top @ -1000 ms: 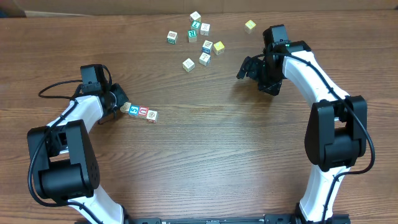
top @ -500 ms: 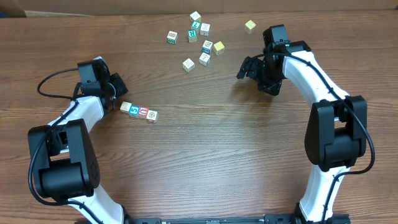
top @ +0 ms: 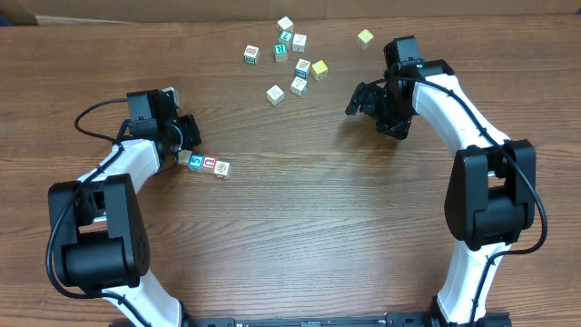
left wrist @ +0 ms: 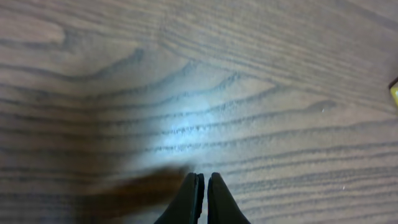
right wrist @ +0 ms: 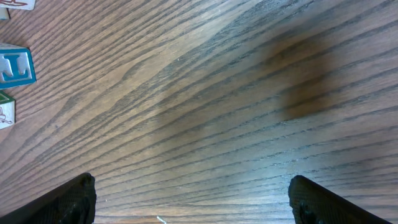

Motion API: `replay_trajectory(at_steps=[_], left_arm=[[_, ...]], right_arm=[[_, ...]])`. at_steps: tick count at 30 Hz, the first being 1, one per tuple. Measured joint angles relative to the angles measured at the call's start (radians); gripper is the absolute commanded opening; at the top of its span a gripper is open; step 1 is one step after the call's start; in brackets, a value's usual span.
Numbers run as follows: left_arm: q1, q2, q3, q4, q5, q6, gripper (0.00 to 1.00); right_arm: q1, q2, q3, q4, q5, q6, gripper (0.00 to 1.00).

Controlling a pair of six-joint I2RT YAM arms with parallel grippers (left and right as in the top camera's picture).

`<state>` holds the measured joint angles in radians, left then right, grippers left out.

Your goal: Form a horizontal line

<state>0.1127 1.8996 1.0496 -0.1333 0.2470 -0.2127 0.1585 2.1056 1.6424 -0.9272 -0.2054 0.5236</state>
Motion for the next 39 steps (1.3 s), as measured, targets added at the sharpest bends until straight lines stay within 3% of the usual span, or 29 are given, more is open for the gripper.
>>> replay_trajectory(at_steps=[39], left_arm=[[0.0, 0.001, 0.0, -0.076, 0.004, 0.007, 0.04]], right_arm=[[0.0, 0.0, 0.0, 0.018, 0.0, 0.0, 0.96]])
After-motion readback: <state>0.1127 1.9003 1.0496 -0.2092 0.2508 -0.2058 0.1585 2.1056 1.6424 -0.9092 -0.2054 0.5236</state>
